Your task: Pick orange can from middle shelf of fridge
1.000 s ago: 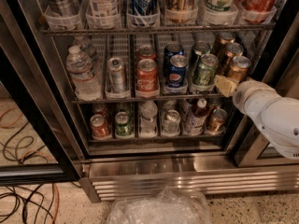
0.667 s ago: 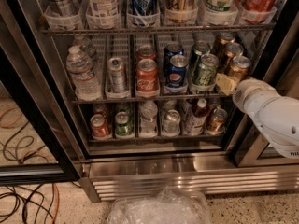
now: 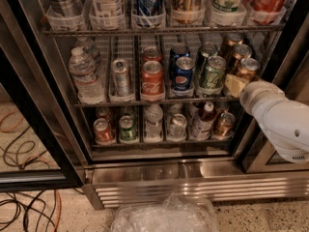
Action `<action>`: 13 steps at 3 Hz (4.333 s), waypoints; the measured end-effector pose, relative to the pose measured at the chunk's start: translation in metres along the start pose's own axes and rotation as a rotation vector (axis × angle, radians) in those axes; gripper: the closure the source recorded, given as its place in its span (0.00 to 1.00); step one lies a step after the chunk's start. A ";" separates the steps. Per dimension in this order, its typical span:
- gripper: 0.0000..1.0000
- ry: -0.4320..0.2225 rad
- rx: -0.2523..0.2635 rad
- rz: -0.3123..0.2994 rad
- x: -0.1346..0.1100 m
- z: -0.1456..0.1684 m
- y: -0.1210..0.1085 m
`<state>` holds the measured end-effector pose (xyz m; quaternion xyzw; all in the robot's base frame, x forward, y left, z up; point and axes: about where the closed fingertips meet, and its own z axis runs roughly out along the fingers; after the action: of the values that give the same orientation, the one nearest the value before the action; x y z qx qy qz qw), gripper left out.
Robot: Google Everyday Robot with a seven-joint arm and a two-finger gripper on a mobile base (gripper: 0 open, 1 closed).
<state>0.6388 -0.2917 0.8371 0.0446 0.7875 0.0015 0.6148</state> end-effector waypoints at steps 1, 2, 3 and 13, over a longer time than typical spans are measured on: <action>0.35 -0.006 0.026 0.003 0.003 0.005 -0.005; 0.34 -0.009 0.038 0.005 0.004 0.013 -0.007; 0.34 -0.009 0.039 0.005 0.005 0.016 -0.005; 1.00 -0.025 -0.083 0.022 -0.017 0.007 0.029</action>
Offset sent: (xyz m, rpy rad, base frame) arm 0.0192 -0.0115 -0.0152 -0.0050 -0.0046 -0.0558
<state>0.6518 -0.2649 0.8537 0.0275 0.7785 0.0405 0.6257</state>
